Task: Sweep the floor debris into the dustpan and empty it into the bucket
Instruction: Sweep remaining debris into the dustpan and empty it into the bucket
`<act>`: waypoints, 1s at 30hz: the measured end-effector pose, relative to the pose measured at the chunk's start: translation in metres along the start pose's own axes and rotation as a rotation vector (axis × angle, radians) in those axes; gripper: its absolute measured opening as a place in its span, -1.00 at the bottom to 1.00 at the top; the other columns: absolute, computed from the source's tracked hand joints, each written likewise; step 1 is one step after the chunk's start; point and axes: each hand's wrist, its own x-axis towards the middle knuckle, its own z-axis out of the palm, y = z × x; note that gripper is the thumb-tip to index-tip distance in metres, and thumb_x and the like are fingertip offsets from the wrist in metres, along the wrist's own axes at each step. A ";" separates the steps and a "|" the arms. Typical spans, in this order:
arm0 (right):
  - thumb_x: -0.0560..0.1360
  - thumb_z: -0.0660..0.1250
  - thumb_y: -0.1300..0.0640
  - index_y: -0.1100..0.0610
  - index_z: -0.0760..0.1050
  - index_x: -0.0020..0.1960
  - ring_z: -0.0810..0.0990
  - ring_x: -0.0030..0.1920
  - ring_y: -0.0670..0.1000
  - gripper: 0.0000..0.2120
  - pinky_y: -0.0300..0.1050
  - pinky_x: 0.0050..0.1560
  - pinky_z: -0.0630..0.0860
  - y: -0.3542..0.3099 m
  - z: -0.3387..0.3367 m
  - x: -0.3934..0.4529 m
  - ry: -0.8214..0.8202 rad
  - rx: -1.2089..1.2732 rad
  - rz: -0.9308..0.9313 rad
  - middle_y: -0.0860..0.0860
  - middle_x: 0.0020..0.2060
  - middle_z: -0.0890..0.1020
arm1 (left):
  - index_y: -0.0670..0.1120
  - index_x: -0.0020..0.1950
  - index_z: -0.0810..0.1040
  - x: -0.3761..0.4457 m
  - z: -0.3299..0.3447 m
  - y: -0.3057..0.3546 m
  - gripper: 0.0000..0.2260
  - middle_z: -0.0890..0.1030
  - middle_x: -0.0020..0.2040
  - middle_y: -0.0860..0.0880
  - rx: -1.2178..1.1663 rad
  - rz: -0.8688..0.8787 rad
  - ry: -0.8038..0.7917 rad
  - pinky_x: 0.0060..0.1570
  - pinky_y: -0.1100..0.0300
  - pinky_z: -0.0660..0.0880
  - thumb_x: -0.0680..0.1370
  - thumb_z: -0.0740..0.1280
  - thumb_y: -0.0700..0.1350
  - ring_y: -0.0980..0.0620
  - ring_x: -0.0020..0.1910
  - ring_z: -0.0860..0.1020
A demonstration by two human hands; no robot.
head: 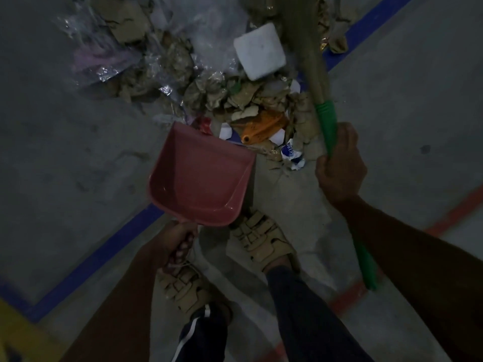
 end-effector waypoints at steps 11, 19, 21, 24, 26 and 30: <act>0.44 0.34 0.21 0.14 0.14 0.58 0.56 0.17 0.23 -0.24 0.08 0.00 0.59 0.021 0.023 -0.034 -0.223 -0.001 -0.121 0.11 0.54 0.26 | 0.00 -0.59 0.34 0.010 0.005 0.033 -0.54 0.23 -0.53 -0.03 0.066 0.094 -0.013 -0.51 0.29 0.11 0.52 0.26 -0.21 0.06 -0.59 0.15; 0.39 0.36 0.20 0.11 0.25 0.50 0.60 0.07 0.16 -0.30 -0.03 -0.16 0.57 0.014 0.019 -0.070 -0.108 0.125 -0.079 0.06 0.44 0.38 | -0.06 -0.41 0.32 0.019 0.026 0.038 -0.67 0.25 -0.53 -0.01 0.027 0.041 -0.009 -0.47 0.27 0.09 0.55 0.25 -0.11 0.05 -0.62 0.16; 0.39 0.37 0.23 0.09 0.24 0.50 0.59 0.08 0.15 -0.29 -0.02 -0.15 0.56 0.020 0.014 -0.057 -0.037 0.158 -0.026 0.02 0.43 0.36 | -0.05 -0.42 0.32 0.019 0.030 0.036 -0.66 0.25 -0.53 -0.01 0.020 0.050 -0.010 -0.47 0.29 0.10 0.56 0.25 -0.11 0.06 -0.62 0.16; 0.42 0.34 0.20 0.08 0.20 0.52 0.57 0.11 0.16 -0.30 0.03 -0.11 0.55 0.033 0.009 -0.031 0.030 0.099 0.042 0.00 0.46 0.32 | -0.05 -0.43 0.33 0.019 0.031 0.036 -0.64 0.25 -0.53 -0.01 0.021 0.064 -0.005 -0.49 0.30 0.11 0.57 0.25 -0.10 0.06 -0.61 0.16; 0.44 0.32 0.19 0.08 0.16 0.53 0.56 0.07 0.20 -0.30 0.07 -0.11 0.55 0.046 0.011 -0.014 0.011 0.029 0.074 0.00 0.48 0.28 | -0.05 -0.43 0.35 0.022 0.028 0.035 -0.66 0.25 -0.53 -0.02 0.027 0.069 -0.003 -0.49 0.28 0.12 0.55 0.26 -0.11 0.05 -0.60 0.17; 0.42 0.31 0.18 0.07 0.14 0.54 0.56 0.02 0.25 -0.28 0.09 -0.11 0.55 0.064 0.015 -0.005 -0.098 -0.051 0.012 0.03 0.50 0.25 | -0.06 -0.42 0.35 0.025 0.024 0.036 -0.69 0.26 -0.53 -0.02 0.042 0.070 0.014 -0.46 0.27 0.12 0.52 0.28 -0.11 0.05 -0.60 0.17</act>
